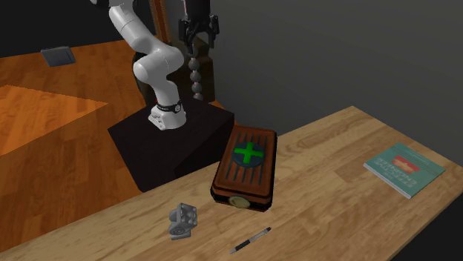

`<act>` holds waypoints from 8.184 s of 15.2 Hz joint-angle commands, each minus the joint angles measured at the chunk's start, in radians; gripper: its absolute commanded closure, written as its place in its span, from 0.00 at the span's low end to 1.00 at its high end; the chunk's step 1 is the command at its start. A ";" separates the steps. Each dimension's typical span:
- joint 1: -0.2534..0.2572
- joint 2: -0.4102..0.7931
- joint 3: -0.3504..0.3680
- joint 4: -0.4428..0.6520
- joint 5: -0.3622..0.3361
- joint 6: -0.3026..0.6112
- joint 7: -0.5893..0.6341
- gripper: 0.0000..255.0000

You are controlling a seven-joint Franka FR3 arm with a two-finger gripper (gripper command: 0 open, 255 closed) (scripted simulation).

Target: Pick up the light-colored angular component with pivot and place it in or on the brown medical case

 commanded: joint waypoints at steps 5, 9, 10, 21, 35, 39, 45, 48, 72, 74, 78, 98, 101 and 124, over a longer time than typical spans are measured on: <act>-0.001 -0.003 -0.105 -0.059 -0.068 0.077 -0.151 0.00; 0.000 0.026 -0.215 -0.091 -0.131 0.161 -0.300 0.00; 0.001 0.038 -0.243 -0.094 -0.146 0.184 -0.337 0.00; 0.076 0.295 -0.573 -0.022 -0.207 0.442 -0.759 0.00; 0.182 1.043 -0.937 0.364 0.397 0.593 -1.588 0.00; 0.017 1.251 -0.835 0.544 0.565 0.538 -1.761 0.00; -0.101 1.401 -0.751 0.696 0.654 0.509 -1.849 0.00; -0.104 1.419 -0.740 0.682 0.670 0.537 -1.858 0.00; -0.101 1.412 -0.744 0.692 0.663 0.523 -1.850 1.00; -0.098 1.402 -0.751 0.704 0.653 0.504 -1.842 1.00; -0.095 1.382 -0.763 0.730 0.634 0.464 -1.826 1.00; -0.120 1.331 -0.796 0.935 0.577 0.236 -1.758 1.00; -0.129 1.332 -0.796 0.967 0.575 0.207 -1.752 1.00; 0.458 0.853 -0.739 0.455 0.202 0.461 -1.160 1.00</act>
